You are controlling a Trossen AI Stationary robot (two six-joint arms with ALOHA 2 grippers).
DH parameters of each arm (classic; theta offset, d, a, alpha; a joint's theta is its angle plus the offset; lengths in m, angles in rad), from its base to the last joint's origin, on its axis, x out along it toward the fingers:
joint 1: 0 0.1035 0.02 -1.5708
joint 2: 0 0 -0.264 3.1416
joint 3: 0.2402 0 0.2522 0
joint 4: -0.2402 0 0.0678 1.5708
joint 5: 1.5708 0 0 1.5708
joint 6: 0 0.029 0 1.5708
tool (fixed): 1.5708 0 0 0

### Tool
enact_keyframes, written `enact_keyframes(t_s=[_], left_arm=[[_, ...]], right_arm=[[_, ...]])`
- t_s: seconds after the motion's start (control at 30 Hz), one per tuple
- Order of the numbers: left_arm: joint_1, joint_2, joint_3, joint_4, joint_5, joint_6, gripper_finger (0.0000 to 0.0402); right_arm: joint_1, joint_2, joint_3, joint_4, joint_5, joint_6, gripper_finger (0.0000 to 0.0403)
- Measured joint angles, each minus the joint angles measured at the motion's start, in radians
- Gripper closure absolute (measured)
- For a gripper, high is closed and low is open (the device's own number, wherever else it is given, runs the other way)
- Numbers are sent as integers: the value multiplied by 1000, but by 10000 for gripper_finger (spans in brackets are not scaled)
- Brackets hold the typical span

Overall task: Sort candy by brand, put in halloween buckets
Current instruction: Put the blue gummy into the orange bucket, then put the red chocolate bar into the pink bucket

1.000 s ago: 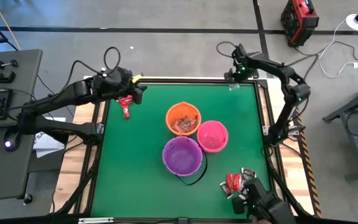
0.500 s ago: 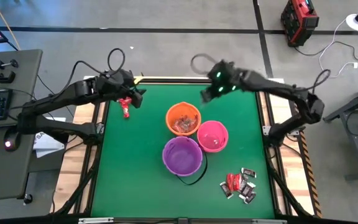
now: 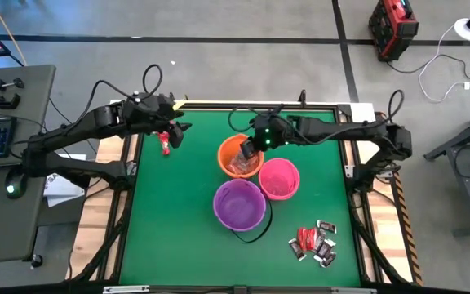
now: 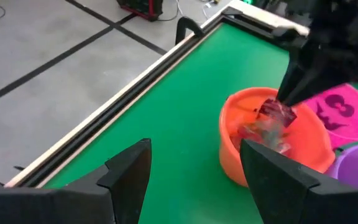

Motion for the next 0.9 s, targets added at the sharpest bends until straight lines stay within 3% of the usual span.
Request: enact_keyframes(t_s=[0.27, 0.4, 0.57, 0.67, 0.8, 0.9], left_arm=[[-4, -1, 0, 11, -1, -58, 165], [-17, -1, 0, 50, -5, -102, 165], [-43, 6, 0, 92, -6, -173, 165], [-65, 20, 0, 101, -11, -220, 165], [-106, 55, 0, 100, -33, -283, 165], [-137, 91, 0, 100, -34, -325, 165]], right_arm=[[19, -56, 0, -62, 6, -159, 213], [45, -137, 0, -163, -24, -208, 190], [171, -255, 0, -402, -35, -215, 187], [290, -292, 0, -548, -36, -91, 187], [488, -293, -4, -701, -35, 197, 187], [639, -288, -77, -673, -30, 437, 187]])
